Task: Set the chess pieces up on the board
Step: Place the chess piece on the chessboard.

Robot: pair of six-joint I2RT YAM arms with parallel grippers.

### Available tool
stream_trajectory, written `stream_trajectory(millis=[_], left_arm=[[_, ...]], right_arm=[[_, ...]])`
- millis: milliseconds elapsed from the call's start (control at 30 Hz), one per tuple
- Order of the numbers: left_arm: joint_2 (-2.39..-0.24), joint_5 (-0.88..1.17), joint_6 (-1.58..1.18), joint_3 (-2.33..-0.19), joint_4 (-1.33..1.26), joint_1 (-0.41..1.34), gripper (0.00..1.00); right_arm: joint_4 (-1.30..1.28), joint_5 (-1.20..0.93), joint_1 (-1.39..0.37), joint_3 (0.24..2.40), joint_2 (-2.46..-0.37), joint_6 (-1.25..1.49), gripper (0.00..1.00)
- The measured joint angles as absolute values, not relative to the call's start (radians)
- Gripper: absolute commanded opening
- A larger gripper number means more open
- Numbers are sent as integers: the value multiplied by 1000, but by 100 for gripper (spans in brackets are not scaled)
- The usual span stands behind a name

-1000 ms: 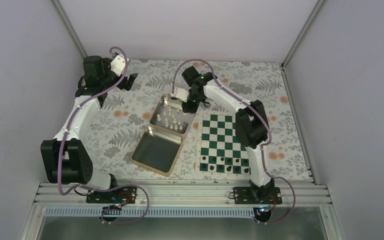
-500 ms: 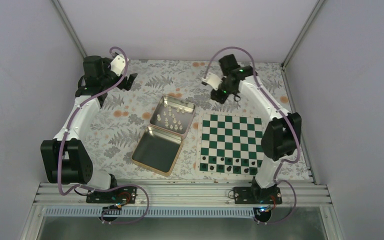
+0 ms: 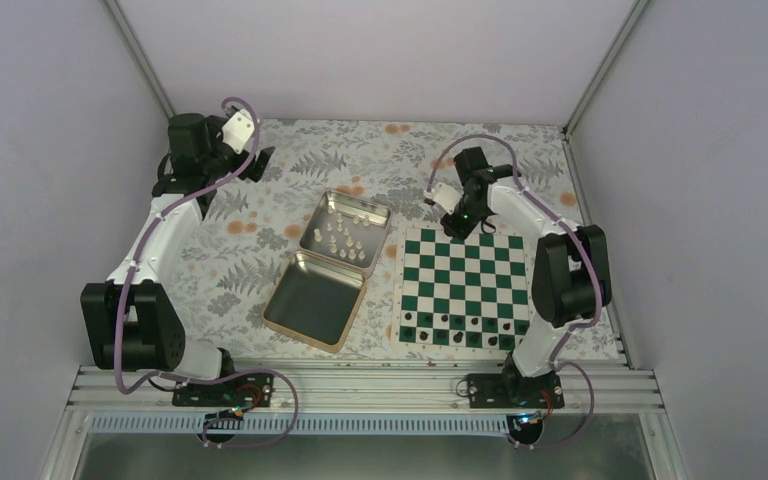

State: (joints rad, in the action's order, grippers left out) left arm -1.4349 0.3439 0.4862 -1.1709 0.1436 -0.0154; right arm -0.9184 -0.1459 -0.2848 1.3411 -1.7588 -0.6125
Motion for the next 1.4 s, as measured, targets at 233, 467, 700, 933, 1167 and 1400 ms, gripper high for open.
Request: stream_trajectory(millis=[233, 467, 700, 933, 1167, 1400], left_arm=[[-1435, 332, 486, -1157, 137, -15, 100], [-1435, 325, 486, -1155, 129, -15, 100], [-1431, 323, 486, -1150, 128, -15, 100], [-1428, 323, 486, -1148, 128, -15, 100], [-1428, 326, 486, -1148, 128, -15, 100], [-1428, 327, 486, -1148, 129, -15, 100]], right_arm=[[-854, -117, -255, 1305, -1770, -597, 5], [-821, -72, -233, 1313, -1830, -588, 5], [-819, -64, -233, 1346, -1866, -575, 5], [-807, -67, -228, 1351, -1881, -574, 5], [-805, -71, -219, 1348, -1882, -573, 5], [-803, -95, -214, 1337, -1882, -573, 5]])
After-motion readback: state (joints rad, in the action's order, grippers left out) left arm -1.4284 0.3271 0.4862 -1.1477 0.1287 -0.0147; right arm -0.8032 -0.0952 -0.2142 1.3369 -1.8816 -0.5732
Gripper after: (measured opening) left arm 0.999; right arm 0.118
